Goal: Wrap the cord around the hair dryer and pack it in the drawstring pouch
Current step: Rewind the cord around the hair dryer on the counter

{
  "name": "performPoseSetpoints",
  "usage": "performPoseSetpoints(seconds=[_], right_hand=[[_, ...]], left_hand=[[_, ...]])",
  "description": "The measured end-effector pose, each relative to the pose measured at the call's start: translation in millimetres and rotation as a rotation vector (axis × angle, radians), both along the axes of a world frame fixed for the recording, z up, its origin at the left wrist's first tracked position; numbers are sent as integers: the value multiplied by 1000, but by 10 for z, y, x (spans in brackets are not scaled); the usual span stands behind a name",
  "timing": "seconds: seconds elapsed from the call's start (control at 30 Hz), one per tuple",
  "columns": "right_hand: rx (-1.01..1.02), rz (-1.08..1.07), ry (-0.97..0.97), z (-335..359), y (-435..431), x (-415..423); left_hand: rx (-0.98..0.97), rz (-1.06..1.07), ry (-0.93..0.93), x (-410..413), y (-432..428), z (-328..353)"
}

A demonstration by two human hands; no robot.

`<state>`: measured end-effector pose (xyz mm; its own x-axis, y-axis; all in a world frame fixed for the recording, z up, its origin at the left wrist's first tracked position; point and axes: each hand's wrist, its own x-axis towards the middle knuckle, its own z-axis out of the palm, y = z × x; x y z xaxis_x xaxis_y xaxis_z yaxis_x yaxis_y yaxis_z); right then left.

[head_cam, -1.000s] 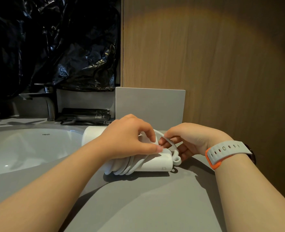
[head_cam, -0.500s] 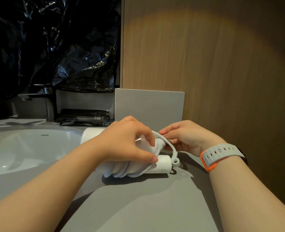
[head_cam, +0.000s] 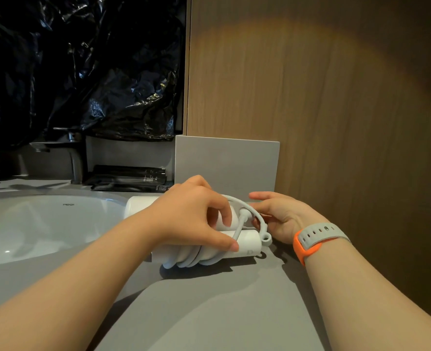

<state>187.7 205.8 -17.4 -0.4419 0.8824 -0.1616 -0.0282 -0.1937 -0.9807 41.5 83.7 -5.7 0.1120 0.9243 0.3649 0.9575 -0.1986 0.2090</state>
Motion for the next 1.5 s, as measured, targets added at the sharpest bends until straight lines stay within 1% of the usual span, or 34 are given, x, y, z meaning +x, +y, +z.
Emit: performPoseSetpoints(seconds=[0.13,0.3,0.4,0.5,0.53,0.6,0.67,0.77,0.97,1.07,1.17,1.27,1.37,1.43,1.5], right_hand=[[48,-135,67,0,-31,-58],[115,-242,125,-29,-58,-102],[148,-262,132,-62,-32,-112],[145,-321,190,-80,24,-82],[138,-342,212,-89,45,-68],[134,-369,239,-119,89,-51],[134,-393,246,-146,131,-54],[142,-398,244,-152,158,-75],[173,-352,161,-145,161,-91],[106,-355,132,-106,154,-75],[21,-316,160,-80,134,-41],[-18,-325,142,-65,144,-25],[21,-347,4,-52,150,-45],[67,-304,-126,-56,127,-79],[105,-272,-214,-73,119,-110]], left_hand=[[-21,35,99,14,14,-3],[-26,52,122,10,5,-1],[36,67,192,27,14,-26],[162,100,350,21,62,-69],[196,121,378,5,88,-86],[204,176,369,-43,135,-126],[161,222,318,-114,172,-185],[135,222,316,-193,238,-286],[158,199,310,-245,360,-360],[180,188,288,-266,383,-383],[210,156,289,-258,395,-415],[219,140,300,-254,382,-432],[222,131,321,-253,383,-440],[229,119,327,-255,392,-449],[223,117,340,-255,393,-449]])
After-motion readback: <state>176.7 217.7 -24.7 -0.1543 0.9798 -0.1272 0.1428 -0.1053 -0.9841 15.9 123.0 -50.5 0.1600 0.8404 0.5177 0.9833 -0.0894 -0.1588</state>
